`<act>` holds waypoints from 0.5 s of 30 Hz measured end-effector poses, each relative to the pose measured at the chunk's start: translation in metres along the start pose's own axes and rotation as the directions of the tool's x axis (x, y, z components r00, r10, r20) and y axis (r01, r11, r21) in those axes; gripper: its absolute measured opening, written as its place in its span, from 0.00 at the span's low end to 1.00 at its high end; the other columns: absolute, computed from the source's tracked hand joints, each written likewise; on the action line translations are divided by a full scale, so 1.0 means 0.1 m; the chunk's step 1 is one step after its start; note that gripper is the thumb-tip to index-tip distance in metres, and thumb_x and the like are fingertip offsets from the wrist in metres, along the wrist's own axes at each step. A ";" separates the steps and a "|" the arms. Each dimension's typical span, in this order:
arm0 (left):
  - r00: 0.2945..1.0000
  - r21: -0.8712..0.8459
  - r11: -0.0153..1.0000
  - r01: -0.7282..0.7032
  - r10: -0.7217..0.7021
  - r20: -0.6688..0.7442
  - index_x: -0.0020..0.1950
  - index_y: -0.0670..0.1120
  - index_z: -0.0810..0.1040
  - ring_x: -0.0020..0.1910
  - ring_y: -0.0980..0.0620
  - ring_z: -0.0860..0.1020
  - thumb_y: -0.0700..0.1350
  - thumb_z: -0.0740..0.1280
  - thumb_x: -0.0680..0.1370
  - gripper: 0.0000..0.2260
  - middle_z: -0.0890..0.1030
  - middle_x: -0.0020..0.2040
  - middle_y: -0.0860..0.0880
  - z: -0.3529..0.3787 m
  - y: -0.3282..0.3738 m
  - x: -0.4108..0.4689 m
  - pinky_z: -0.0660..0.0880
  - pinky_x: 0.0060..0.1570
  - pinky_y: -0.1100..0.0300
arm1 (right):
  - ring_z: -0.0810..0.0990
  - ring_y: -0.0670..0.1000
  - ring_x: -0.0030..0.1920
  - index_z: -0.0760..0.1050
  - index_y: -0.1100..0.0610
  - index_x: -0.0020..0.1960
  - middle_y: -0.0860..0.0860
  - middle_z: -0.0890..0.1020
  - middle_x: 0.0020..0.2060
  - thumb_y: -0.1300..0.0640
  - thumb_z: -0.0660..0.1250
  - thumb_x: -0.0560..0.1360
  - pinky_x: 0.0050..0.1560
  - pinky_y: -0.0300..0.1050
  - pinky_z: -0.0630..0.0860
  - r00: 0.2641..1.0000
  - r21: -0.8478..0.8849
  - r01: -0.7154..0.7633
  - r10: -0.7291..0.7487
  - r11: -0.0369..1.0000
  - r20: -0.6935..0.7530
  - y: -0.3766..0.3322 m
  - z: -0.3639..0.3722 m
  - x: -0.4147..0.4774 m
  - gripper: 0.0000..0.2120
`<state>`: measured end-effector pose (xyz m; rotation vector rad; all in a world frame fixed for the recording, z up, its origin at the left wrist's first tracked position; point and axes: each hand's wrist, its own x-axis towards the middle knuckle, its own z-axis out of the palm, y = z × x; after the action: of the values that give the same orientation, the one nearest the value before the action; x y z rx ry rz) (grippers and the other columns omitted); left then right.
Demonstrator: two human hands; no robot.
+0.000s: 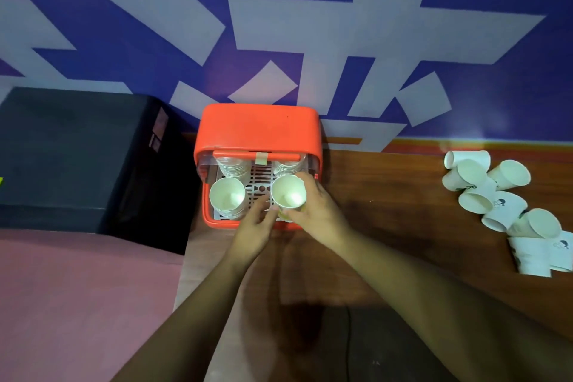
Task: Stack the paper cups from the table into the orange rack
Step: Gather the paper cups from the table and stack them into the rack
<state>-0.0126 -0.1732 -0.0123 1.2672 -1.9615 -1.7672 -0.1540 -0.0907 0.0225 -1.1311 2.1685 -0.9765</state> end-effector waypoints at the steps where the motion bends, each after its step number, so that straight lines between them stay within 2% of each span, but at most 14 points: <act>1: 1.000 -0.009 1.000 0.003 -0.003 0.000 0.72 0.50 0.73 0.65 0.63 0.75 0.53 0.62 0.83 0.18 0.78 0.66 0.56 0.02 0.01 0.02 0.70 0.65 0.67 | 0.75 0.52 0.61 0.66 0.53 0.68 0.52 0.76 0.62 0.54 0.78 0.68 0.55 0.43 0.74 1.000 0.017 -0.012 0.012 1.000 -0.015 0.03 0.02 0.00 0.34; 3: 1.000 -0.034 0.999 0.017 -0.018 -0.015 0.72 0.53 0.73 0.69 0.58 0.74 0.62 0.62 0.79 0.24 0.77 0.68 0.56 0.04 0.02 0.05 0.68 0.71 0.55 | 0.76 0.52 0.61 0.66 0.53 0.69 0.52 0.76 0.63 0.54 0.79 0.67 0.56 0.47 0.76 0.998 0.024 -0.037 0.038 0.999 -0.050 0.12 0.05 0.00 0.35; 5: 0.998 -0.076 0.996 0.050 -0.052 -0.025 0.71 0.55 0.74 0.70 0.55 0.73 0.66 0.62 0.77 0.26 0.76 0.70 0.56 0.05 -0.01 0.07 0.67 0.73 0.48 | 0.75 0.53 0.61 0.66 0.51 0.69 0.53 0.76 0.62 0.54 0.80 0.65 0.58 0.49 0.75 0.997 -0.036 -0.060 0.059 0.998 -0.044 0.25 0.06 -0.01 0.37; 7: 0.998 -0.071 0.996 0.053 -0.054 -0.018 0.71 0.54 0.74 0.68 0.54 0.75 0.59 0.63 0.80 0.20 0.77 0.68 0.55 0.07 -0.01 0.08 0.69 0.71 0.51 | 0.75 0.53 0.61 0.67 0.49 0.68 0.52 0.75 0.62 0.54 0.80 0.64 0.57 0.45 0.74 0.997 -0.069 -0.080 0.081 0.994 0.011 0.32 0.04 -0.03 0.36; 9: 0.999 -0.030 0.999 0.029 -0.029 0.016 0.68 0.53 0.76 0.63 0.58 0.77 0.48 0.63 0.83 0.13 0.80 0.62 0.58 0.09 0.02 0.08 0.71 0.65 0.59 | 0.74 0.49 0.61 0.69 0.49 0.68 0.50 0.75 0.62 0.56 0.78 0.66 0.52 0.33 0.71 0.991 -0.067 -0.103 0.108 0.992 0.076 0.38 0.02 -0.03 0.34; 10: 1.000 0.001 1.000 0.007 -0.007 0.031 0.67 0.52 0.77 0.62 0.59 0.78 0.44 0.62 0.83 0.13 0.81 0.60 0.58 0.08 0.02 0.09 0.72 0.62 0.61 | 0.74 0.47 0.60 0.70 0.49 0.68 0.48 0.76 0.62 0.56 0.78 0.67 0.49 0.29 0.68 0.988 -0.066 -0.111 0.117 0.992 0.098 0.40 0.01 -0.02 0.32; 12: 0.999 0.035 0.999 -0.008 0.007 0.046 0.69 0.49 0.77 0.63 0.56 0.78 0.40 0.62 0.83 0.15 0.82 0.61 0.54 0.07 0.00 0.11 0.74 0.62 0.61 | 0.76 0.48 0.58 0.70 0.50 0.68 0.48 0.78 0.61 0.55 0.76 0.69 0.49 0.31 0.68 0.987 -0.085 -0.109 0.118 0.990 0.109 0.42 0.00 0.01 0.30; 15: 1.000 0.070 0.997 -0.025 0.024 0.014 0.70 0.50 0.75 0.64 0.54 0.78 0.41 0.64 0.81 0.17 0.82 0.63 0.51 0.07 -0.06 0.19 0.73 0.67 0.50 | 0.78 0.51 0.57 0.69 0.51 0.70 0.50 0.79 0.61 0.55 0.75 0.70 0.53 0.39 0.71 0.987 -0.114 -0.114 0.125 0.987 0.098 0.39 0.02 0.06 0.30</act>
<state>-0.0257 -0.1808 -0.0261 1.2501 -2.0537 -1.7136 -0.1753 -0.0811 -0.0099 -1.0625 2.1986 -0.7391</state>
